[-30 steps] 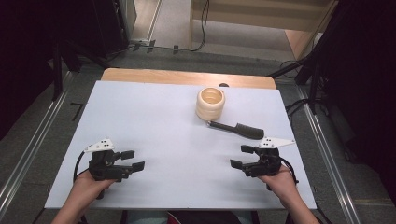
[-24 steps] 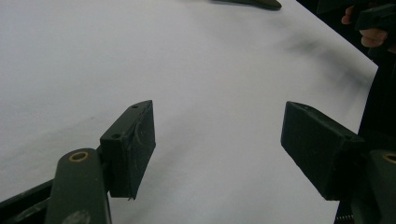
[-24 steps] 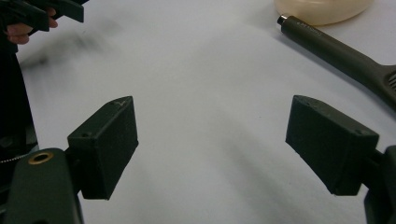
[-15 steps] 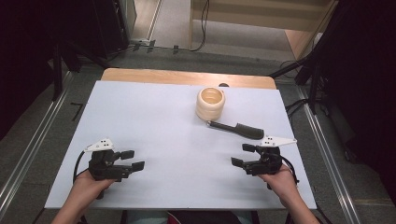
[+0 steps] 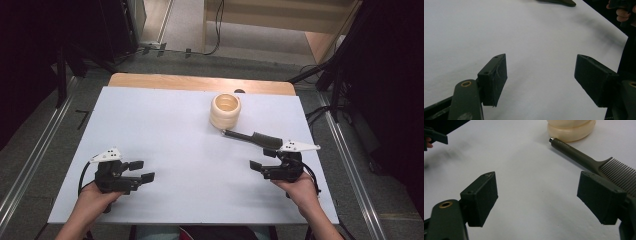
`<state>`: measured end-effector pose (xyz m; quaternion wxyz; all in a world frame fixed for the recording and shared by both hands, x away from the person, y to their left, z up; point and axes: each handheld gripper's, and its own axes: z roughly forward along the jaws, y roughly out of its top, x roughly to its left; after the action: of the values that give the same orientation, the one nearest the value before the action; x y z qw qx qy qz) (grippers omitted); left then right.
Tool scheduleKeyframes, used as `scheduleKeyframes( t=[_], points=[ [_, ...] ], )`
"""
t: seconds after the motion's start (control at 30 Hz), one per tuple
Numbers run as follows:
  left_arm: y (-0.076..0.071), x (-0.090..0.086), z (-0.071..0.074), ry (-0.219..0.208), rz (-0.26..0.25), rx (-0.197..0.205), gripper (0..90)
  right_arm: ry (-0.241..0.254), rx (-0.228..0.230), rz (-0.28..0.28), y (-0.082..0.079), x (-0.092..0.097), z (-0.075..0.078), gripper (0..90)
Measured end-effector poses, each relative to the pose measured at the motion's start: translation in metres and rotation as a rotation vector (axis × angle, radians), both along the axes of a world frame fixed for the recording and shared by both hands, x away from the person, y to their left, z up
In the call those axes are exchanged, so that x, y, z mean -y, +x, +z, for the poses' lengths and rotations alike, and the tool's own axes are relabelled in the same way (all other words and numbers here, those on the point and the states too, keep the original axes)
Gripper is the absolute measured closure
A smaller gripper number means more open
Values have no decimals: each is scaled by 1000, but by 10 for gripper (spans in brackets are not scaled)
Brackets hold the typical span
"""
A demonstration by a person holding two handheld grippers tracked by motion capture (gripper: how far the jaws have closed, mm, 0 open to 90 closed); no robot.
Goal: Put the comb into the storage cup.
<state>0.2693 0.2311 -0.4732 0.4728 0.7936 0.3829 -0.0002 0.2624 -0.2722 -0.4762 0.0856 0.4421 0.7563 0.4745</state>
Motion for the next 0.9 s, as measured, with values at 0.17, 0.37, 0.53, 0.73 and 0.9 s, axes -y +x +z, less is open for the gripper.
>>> scheduleKeyframes(
  t=[0.17, 0.37, 0.53, 0.73, 0.9],
  points=[
    [0, 0, 1, 3, 10, 1, 272, -11, 1, -17, 4, 1, 0, 149],
    [0, -1, 2, 3, 12, 5, 272, -12, 10, -54, 9, 4, 3, 149],
    [0, 0, 1, 5, 5, 2, 272, -27, 23, -88, 13, 6, 4, 150],
    [1, 0, 1, 6, 8, 3, 272, -19, 29, -115, 20, 4, 8, 150],
    [0, 0, 1, 4, 7, 2, 272, -19, 38, -144, 28, 1, 12, 150]
  ],
)
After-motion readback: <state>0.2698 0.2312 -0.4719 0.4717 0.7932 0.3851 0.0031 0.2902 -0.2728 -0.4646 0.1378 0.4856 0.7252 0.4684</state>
